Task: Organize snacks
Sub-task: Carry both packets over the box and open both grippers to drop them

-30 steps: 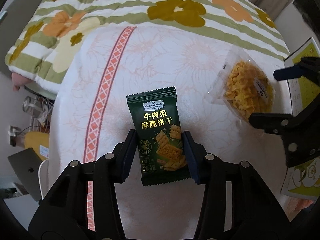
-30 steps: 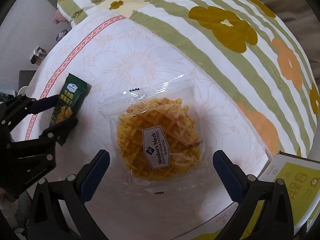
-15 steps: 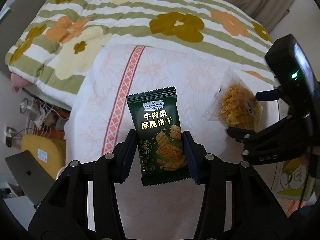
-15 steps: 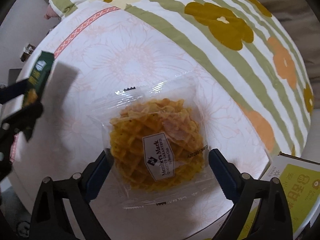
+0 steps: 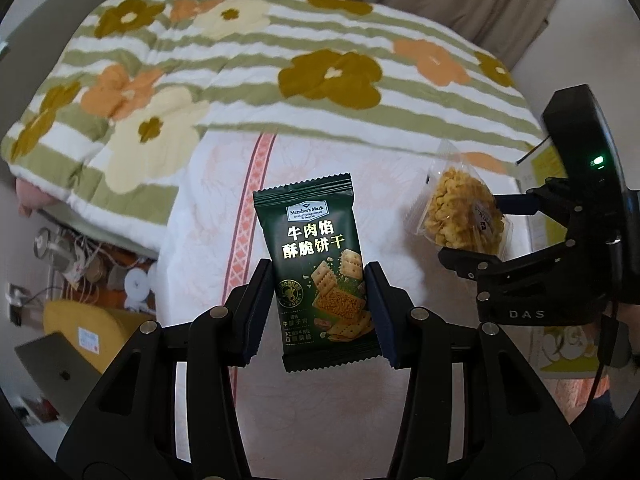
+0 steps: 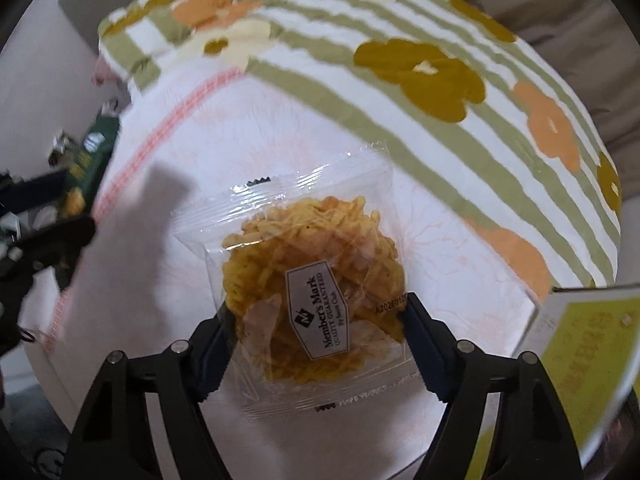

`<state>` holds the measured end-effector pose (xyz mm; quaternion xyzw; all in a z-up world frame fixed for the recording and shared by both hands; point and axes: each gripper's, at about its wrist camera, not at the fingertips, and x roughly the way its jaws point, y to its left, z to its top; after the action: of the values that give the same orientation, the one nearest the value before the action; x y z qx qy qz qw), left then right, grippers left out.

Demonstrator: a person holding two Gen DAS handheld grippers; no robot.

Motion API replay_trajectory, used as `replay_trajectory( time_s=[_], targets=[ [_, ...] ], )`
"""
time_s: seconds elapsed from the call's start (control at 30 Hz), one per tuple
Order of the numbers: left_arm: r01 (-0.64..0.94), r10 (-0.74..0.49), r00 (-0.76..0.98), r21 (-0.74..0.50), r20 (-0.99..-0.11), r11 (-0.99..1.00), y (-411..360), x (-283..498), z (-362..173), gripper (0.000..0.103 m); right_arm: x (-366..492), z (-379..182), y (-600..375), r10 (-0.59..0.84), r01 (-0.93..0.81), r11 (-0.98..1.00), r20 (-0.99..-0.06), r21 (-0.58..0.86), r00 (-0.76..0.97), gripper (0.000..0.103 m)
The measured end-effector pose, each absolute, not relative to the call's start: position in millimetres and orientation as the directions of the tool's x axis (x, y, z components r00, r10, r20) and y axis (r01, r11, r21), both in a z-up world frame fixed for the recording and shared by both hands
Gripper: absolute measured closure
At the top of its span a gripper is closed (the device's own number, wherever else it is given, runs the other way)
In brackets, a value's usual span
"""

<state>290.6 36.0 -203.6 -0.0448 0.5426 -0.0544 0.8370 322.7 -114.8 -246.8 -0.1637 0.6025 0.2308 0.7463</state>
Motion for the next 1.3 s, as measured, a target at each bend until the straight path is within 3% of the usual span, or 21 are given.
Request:
replay_trajectory(
  time_s=[0.33, 0.6, 0.83, 1.1, 1.3],
  targets=[
    [0.219, -0.237, 0.528, -0.139, -0.815, 0.966, 7.0, 302.2, -109.3, 0.061, 296.5, -119.0, -166.4, 0.226, -0.335, 0.937, -0.907, 0.102, 0.354, 0.029],
    [0.329, -0.323, 0.572, -0.15, -0.754, 0.932, -66.4, 309.2, -48.1, 0.061, 265.2, -55.6, -266.8, 0.217, -0.185, 0.972, -0.847, 0.143, 0.486, 0.029],
    [0.379, -0.384, 0.556, -0.187, -0.737, 0.906, -167.9, 305.8, -34.5, 0.061, 245.3, -48.8, -367.7, 0.182, -0.089, 0.983, -0.839, 0.159, 0.513, 0.029],
    [0.439, -0.458, 0.43, -0.263, -0.778, 0.859, -281.0, 315.4, -63.1, 0.061, 239.2, -69.6, -448.1, 0.209, -0.025, 0.974, -0.848, 0.226, 0.488, 0.029],
    [0.488, -0.473, 0.375, -0.264, -0.797, 0.832, -319.4, 325.6, -83.3, 0.057, 244.8, -85.6, -467.2, 0.238, 0.004, 0.962, -0.848, 0.273, 0.474, 0.029]
  ],
)
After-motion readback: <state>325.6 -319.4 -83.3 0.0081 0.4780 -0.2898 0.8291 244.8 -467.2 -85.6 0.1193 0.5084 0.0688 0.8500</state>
